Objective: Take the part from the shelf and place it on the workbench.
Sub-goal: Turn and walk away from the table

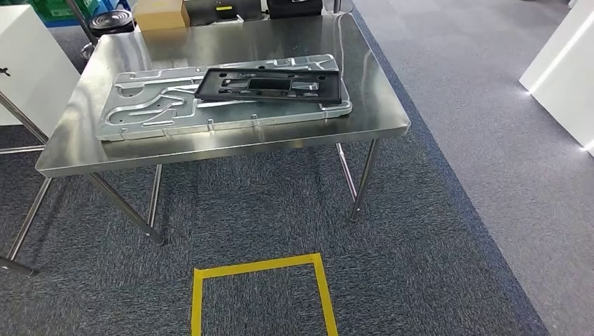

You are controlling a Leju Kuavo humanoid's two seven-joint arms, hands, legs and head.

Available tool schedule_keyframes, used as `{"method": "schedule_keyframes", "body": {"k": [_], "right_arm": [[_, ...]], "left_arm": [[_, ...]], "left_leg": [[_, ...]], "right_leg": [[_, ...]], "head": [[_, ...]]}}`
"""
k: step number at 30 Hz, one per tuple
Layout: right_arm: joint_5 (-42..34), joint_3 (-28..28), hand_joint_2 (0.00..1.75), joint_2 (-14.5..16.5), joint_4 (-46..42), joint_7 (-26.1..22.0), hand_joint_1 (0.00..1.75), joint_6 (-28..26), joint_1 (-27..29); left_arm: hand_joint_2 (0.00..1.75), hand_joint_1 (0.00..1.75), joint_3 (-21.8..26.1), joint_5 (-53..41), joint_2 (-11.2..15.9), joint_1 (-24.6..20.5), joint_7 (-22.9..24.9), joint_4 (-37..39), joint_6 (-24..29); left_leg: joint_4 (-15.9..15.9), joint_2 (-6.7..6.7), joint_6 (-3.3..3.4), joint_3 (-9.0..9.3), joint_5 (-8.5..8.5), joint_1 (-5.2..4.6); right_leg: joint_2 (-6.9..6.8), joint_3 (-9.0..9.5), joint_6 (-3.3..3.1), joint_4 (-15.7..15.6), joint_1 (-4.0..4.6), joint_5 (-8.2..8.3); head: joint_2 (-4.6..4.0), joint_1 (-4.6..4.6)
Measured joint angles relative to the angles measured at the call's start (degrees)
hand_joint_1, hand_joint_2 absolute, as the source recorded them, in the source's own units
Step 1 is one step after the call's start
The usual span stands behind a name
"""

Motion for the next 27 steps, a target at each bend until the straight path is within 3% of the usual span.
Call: {"method": "schedule_keyframes", "body": {"k": [1, 2, 3, 4, 6, 8, 9, 11, 12, 13, 16, 17, 18, 19, 20, 22, 24, 27], "right_arm": [[0.00, 0.21, 0.00, 0.00, 0.03, 0.03, 0.00, 0.01, 0.03], [0.00, 0.42, 0.00, 0.00, 0.05, 0.10, 0.00, 0.03, 0.05], [0.00, 0.65, 0.00, 0.00, 0.08, 0.19, 0.00, 0.09, 0.05], [0.00, 0.95, 0.00, 0.01, 0.10, 0.33, 0.00, 0.23, 0.05], [0.00, 1.72, 0.00, 0.04, 0.15, 0.66, 0.00, 0.69, 0.03], [0.00, 2.57, 0.00, 0.13, 0.22, 0.96, 0.00, 0.99, 0.03], [0.00, 2.93, 0.00, 0.18, 0.24, 1.05, 0.00, 1.00, 0.03], [0.00, 3.49, 0.00, 0.26, 0.29, 1.07, 0.00, 0.98, 0.12], [0.00, 3.70, 0.00, 0.29, 0.31, 1.02, 0.00, 0.96, 0.17], [0.00, 3.87, 0.00, 0.33, 0.33, 0.97, 0.00, 0.94, 0.21], [-0.08, 4.09, 0.00, 0.46, 0.46, 0.76, 0.00, 0.94, 0.28], [-0.22, 4.12, 0.00, 0.49, 0.50, 0.68, 0.00, 0.94, 0.29], [-0.39, 4.14, 0.00, 0.51, 0.51, 0.58, 0.00, 0.94, 0.28], [-0.60, 4.15, 0.00, 0.52, 0.52, 0.52, 0.00, 0.96, 0.26], [-0.77, 4.15, 0.00, 0.52, 0.52, 0.48, 0.00, 0.97, 0.24], [-0.90, 4.15, 0.00, 0.52, 0.51, 0.50, 0.00, 1.03, 0.04], [-0.96, 4.15, 0.00, 0.56, 0.52, 0.85, 0.00, 1.16, -0.24], [-1.12, 4.14, 0.00, 0.83, 0.55, 2.22, 0.00, 1.58, -0.34]], "left_arm": [[0.00, 0.00, -0.15, -0.01, 0.00, -0.01, 0.01, 0.00, -0.01], [0.00, 0.00, -0.30, -0.01, 0.00, -0.01, -0.02, 0.00, -0.01], [0.00, 0.00, -0.42, -0.02, 0.00, -0.03, -0.06, 0.00, 0.01], [0.00, 0.00, -0.51, -0.02, 0.01, -0.05, -0.14, 0.00, 0.02], [0.00, 0.00, -0.65, -0.03, 0.03, -0.22, -0.28, 0.00, 0.03], [0.00, 0.00, -0.76, -0.02, 0.08, -0.50, -0.36, 0.00, 0.03], [0.00, 0.00, -0.84, 0.02, 0.10, -0.60, -0.37, 0.00, 0.04], [0.00, 0.00, -1.16, 0.08, 0.08, -0.60, -0.33, 0.00, 0.05], [0.00, 0.00, -1.38, 0.09, 0.04, -0.60, -0.28, 0.00, 0.05], [0.00, 0.00, -1.61, 0.05, 0.01, -0.62, -0.23, 0.00, 0.04], [0.00, 0.00, -2.11, 0.00, -0.09, -0.62, -0.09, -0.01, 0.02], [0.00, 0.00, -2.22, 0.00, -0.13, -0.59, -0.03, -0.01, -0.02], [0.00, 0.00, -2.34, 0.00, -0.15, -0.58, 0.05, 0.00, -0.08], [0.00, 0.00, -2.48, -0.01, -0.16, -0.59, 0.14, 0.00, -0.17], [0.00, 0.00, -2.64, 0.00, -0.16, -0.61, 0.21, -0.01, -0.28], [0.00, 0.00, -2.99, -0.01, -0.21, -0.70, 0.33, -0.02, -0.51], [0.00, 0.00, -3.31, -0.01, -0.25, -0.80, 0.72, -0.02, -0.71], [0.00, 0.00, -3.63, -0.01, -0.26, -0.87, 2.11, -0.02, -0.87]], "left_leg": [[3.67, -0.01, -0.13, -0.72, -2.19, 0.01], [6.38, -0.01, -0.21, -0.88, -3.02, 0.02], [7.48, -0.02, -0.21, -0.22, -2.47, 0.02], [6.59, -0.02, -0.13, 1.42, -0.98, 0.02], [-0.20, -0.03, 0.32, 7.15, 1.32, -0.04], [-7.62, -0.08, 1.07, 11.99, 0.74, -0.31], [-9.52, -0.10, 1.49, 12.90, 0.16, -0.48], [-10.24, -0.02, 2.45, 12.44, 0.63, -0.56], [-10.34, 0.09, 2.94, 12.04, 1.23, -0.51], [-10.45, 0.21, 3.43, 11.51, 1.91, -0.43], [-10.44, 0.36, 4.09, 9.17, 3.90, -0.48], [-10.33, 0.37, 4.04, 8.26, 4.56, -0.53], [-10.14, 0.37, 3.97, 7.31, 5.19, -0.55], [-9.88, 0.37, 3.85, 6.33, 5.78, -0.55], [-9.58, 0.37, 3.71, 5.39, 6.30, -0.55], [-8.92, 0.35, 3.33, 3.87, 7.21, -0.62], [-8.57, 0.39, 2.73, 3.03, 8.07, -0.72], [-8.34, 0.35, 1.66, 2.46, 8.48, -0.55]], "right_leg": [[-0.05, -0.85, -0.11, 0.08, 0.13, 0.63], [-0.06, -1.76, -0.13, 0.22, 0.26, 1.26], [-0.04, -2.69, -0.10, 0.43, 0.36, 1.85], [-0.01, -3.62, -0.01, 0.73, 0.42, 2.37], [0.03, -5.35, 0.33, 1.50, 0.53, 3.25], [-0.02, -6.54, 0.91, 2.18, 0.66, 4.10], [-0.08, -6.83, 1.26, 2.30, 0.67, 4.58], [-0.11, -7.11, 2.01, 2.27, 0.53, 5.41], [-0.01, -7.34, 2.34, 2.66, 0.42, 4.80], [0.11, -7.77, 2.63, 3.89, 0.32, 3.04], [0.34, -9.86, 3.22, 12.90, -0.01, -5.52], [0.36, -10.13, 3.37, 15.90, -0.05, -6.73], [0.36, -9.75, 3.45, 17.56, -0.06, -6.51], [0.36, -8.45, 3.45, 17.38, -0.06, -5.15], [0.38, -6.21, 3.32, 15.26, -0.04, -3.38], [0.45, -0.01, 2.68, 7.12, 0.16, -2.10], [0.52, 3.80, 2.01, 0.82, 0.50, -3.32], [0.38, 3.66, 0.90, -0.81, 0.56, -2.98]], "head": [[0.00, -0.01], [0.00, -0.01], [0.00, -0.01], [0.00, -0.01], [0.00, -0.01], [0.00, -0.01], [0.00, -0.01], [0.00, 0.01], [0.00, 0.01], [0.00, 0.01], [0.00, 0.01], [0.00, 0.01], [0.00, 0.01], [0.00, 0.01], [0.00, 0.01], [0.00, 0.01], [0.00, 0.01], [0.00, 0.01]]}}
